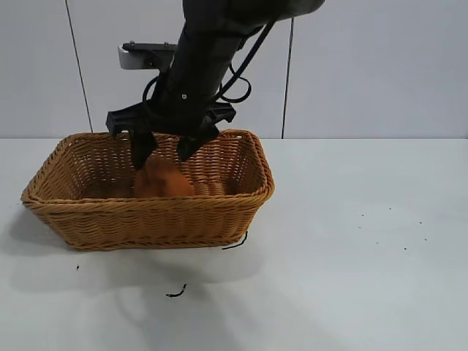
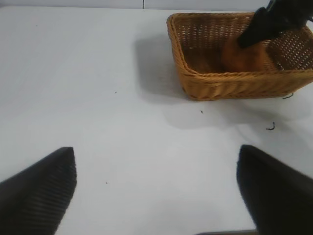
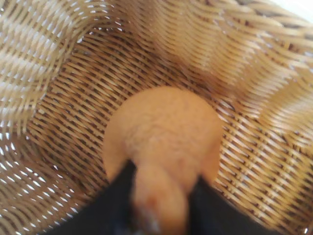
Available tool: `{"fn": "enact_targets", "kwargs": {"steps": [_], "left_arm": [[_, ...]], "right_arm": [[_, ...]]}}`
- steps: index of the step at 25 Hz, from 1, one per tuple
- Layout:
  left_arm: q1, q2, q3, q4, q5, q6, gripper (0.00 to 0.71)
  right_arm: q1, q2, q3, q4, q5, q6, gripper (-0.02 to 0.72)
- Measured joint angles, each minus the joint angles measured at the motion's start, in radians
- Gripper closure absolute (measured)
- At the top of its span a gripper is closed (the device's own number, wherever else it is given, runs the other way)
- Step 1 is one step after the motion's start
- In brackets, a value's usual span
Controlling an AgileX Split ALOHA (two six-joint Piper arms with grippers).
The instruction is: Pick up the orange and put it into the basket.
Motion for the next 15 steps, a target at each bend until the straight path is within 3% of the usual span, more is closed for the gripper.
{"fn": "enact_targets", "kwargs": {"steps": [5,15], "left_arm": [[0.000,0.000,0.000,0.000,0.000,0.000,0.071],[0.000,0.000,0.000,0.000,0.000,0.000,0.071]], "right_arm": [[-0.087,-0.009,-0.077,-0.098,0.092,0.057,0.010],[-0.414,-0.009,-0.074,-0.161,0.235,0.064,0.009]]}}
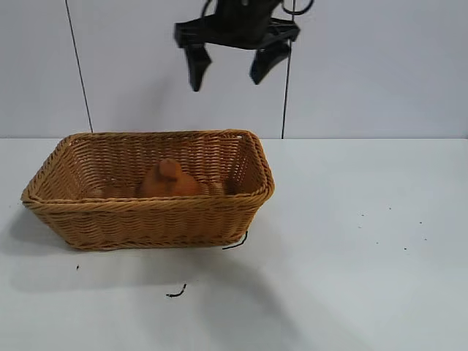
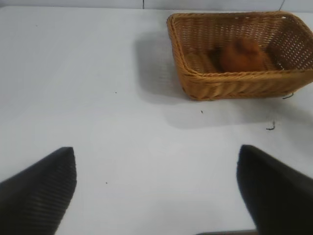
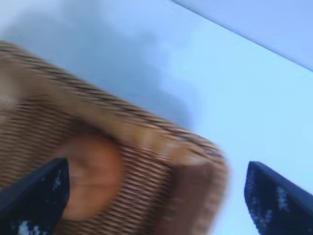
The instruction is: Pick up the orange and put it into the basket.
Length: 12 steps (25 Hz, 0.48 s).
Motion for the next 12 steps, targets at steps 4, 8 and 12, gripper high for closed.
{"fn": "enact_targets", "kwargs": {"steps": [4,8,12], "left_arm": [[0.000,0.000,0.000,0.000,0.000,0.000,0.071],[0.000,0.000,0.000,0.000,0.000,0.000,0.071],[0.000,0.000,0.000,0.000,0.000,0.000,0.071]], "right_arm": [[-0.098,0.000,0.003,0.022,0.000,0.005,0.009],[-0.138,0.000,0.003,0.031,0.001,0.006,0.009],[-0.149,-0.012,0.042,0.032,0.001,0.006,0.009]]}}
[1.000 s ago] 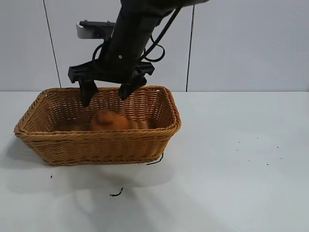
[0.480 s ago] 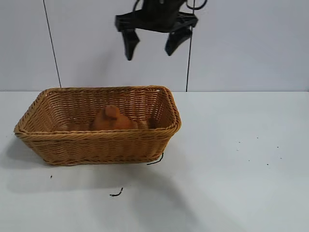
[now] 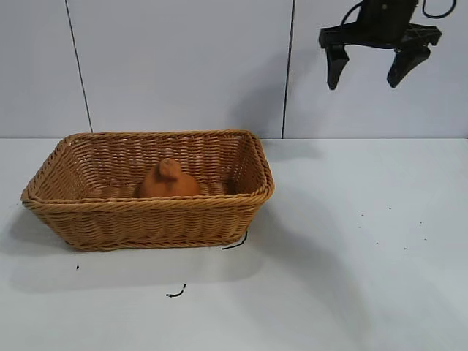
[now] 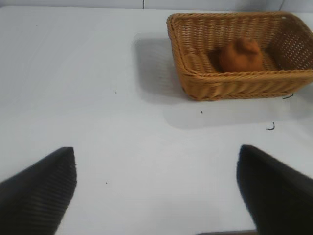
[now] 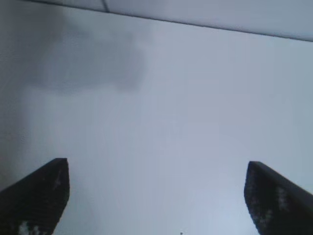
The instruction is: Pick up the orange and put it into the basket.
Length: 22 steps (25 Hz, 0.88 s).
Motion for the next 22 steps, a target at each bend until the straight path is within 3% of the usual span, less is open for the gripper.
{"fn": "enact_targets", "kwargs": {"steps": [8,22], "left_arm": [[0.000,0.000,0.000,0.000,0.001,0.000,0.071],[0.000,0.000,0.000,0.000,0.001,0.000,0.071]], "right_arm": [[-0.002,-0.201,0.419,0.001,-0.003,-0.011,0.009],[-0.002,-1.012,1.344,0.001,-0.001,-0.052,0.008]]}}
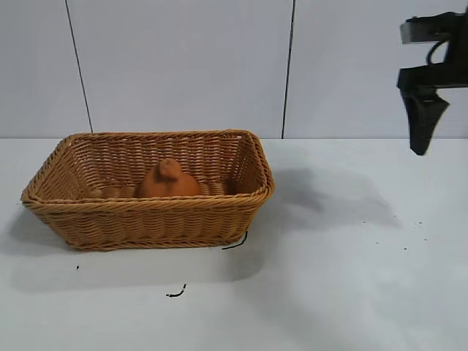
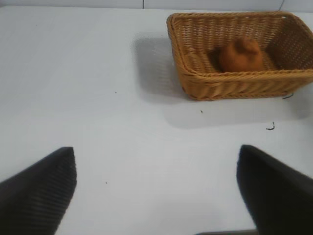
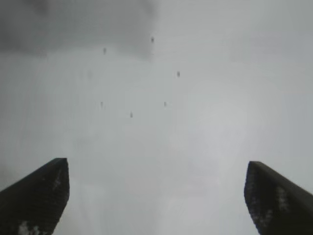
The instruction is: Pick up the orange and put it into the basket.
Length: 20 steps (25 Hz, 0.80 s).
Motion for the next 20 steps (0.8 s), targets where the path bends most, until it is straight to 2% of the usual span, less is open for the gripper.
{"fn": "enact_targets", "kwargs": {"steps": [4,10,13,20], "left_arm": [[0.000,0.000,0.000,0.000,0.000,0.000,0.071],[0.000,0.000,0.000,0.000,0.000,0.000,0.071],[0.000,0.000,0.000,0.000,0.000,0.000,0.071],[0.000,0.000,0.000,0.000,0.000,0.000,0.071]], "right_arm": [[0.000,-0.269,0.193,0.000,-0.026,0.000,0.008],[0.000,-0.701,0.386,0.000,-0.148,0.000,0.008],[0.000,-0.895,0.413,0.003,-0.185,0.000,0.008],[0.000,-1.258,0.415,0.007,-0.190,-0.001,0.008]]}}
